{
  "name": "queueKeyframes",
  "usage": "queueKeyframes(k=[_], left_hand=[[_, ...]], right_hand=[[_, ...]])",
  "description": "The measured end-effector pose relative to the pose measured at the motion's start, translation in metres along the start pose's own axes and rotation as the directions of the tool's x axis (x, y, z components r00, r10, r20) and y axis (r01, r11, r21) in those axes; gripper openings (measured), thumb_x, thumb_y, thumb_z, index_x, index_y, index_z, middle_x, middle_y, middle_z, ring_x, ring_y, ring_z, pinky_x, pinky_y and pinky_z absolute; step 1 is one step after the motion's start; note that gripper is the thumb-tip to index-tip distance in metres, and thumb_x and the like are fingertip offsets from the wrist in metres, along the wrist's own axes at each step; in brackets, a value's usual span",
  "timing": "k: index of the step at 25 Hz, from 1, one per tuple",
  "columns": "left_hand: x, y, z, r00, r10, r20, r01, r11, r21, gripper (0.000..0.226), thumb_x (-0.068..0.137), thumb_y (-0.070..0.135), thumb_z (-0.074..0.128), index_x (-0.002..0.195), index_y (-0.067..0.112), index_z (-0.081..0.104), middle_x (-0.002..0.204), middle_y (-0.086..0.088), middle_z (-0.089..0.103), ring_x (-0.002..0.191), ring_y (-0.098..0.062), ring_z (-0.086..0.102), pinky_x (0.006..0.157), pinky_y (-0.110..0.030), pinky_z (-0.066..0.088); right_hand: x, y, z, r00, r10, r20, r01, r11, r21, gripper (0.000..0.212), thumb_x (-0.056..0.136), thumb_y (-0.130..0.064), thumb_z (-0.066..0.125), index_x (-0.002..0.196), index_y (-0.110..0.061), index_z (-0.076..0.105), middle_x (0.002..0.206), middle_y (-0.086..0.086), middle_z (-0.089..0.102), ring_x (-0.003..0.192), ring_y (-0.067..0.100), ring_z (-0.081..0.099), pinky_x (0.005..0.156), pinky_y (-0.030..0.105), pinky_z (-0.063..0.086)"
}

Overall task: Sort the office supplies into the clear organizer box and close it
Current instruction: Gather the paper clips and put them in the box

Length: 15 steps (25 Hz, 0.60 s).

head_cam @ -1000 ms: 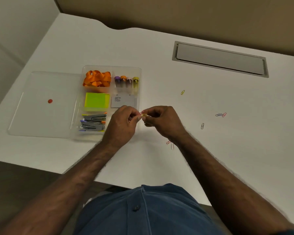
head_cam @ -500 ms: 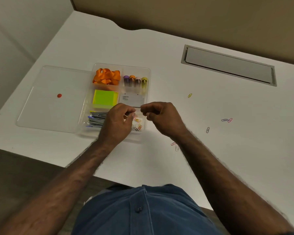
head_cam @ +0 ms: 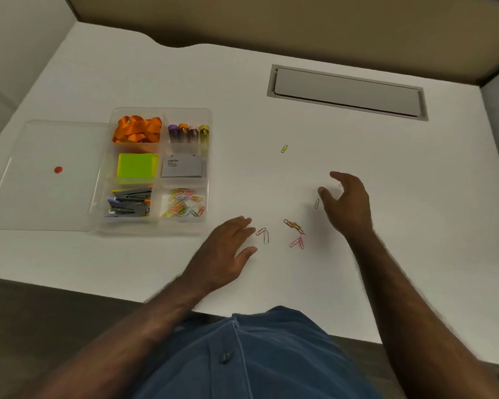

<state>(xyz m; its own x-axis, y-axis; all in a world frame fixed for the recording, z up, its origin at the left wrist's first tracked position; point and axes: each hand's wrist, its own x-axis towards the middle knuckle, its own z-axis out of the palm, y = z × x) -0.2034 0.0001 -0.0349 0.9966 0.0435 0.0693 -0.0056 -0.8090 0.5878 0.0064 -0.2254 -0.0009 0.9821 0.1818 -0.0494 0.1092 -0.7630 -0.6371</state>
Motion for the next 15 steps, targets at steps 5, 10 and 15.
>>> queueKeyframes(k=[5,10,15], left_hand=[[-0.005,0.01,0.042,0.956,-0.089,0.281,-0.02,0.933,0.36,0.082,0.104,0.065,0.022,0.165,0.016,0.001,0.172,-0.01,-0.016,0.159,-0.025,-0.02,0.13,-0.052,-0.002],[0.012,0.025,0.06,0.953,-0.154,0.262,0.02,0.891,0.453,0.086,0.099,0.073,0.005,0.164,0.019,-0.012,0.171,-0.011,-0.024,0.158,-0.029,-0.022,0.128,-0.059,-0.001],[0.047,0.029,0.07,0.963,-0.118,0.242,-0.011,0.881,0.473,0.081,0.104,0.067,0.012,0.165,0.016,-0.003,0.173,-0.014,-0.013,0.16,-0.031,-0.012,0.127,-0.061,0.006]], right_hand=[[0.024,0.064,-0.015,0.995,0.099,0.005,-0.094,0.957,-0.275,0.082,0.098,-0.055,0.06,0.159,-0.006,0.034,0.166,0.023,0.029,0.156,0.041,0.02,0.127,0.051,0.019],[0.011,0.067,0.009,0.984,-0.043,0.175,0.092,0.954,-0.287,0.079,0.103,-0.059,0.046,0.161,-0.008,0.029,0.172,0.018,0.015,0.16,0.035,0.007,0.13,0.05,0.008],[-0.025,0.049,0.029,0.924,-0.163,0.345,0.269,0.92,-0.284,0.079,0.108,-0.055,0.038,0.165,-0.008,0.013,0.174,0.012,-0.004,0.162,0.028,-0.008,0.131,0.044,-0.002]])
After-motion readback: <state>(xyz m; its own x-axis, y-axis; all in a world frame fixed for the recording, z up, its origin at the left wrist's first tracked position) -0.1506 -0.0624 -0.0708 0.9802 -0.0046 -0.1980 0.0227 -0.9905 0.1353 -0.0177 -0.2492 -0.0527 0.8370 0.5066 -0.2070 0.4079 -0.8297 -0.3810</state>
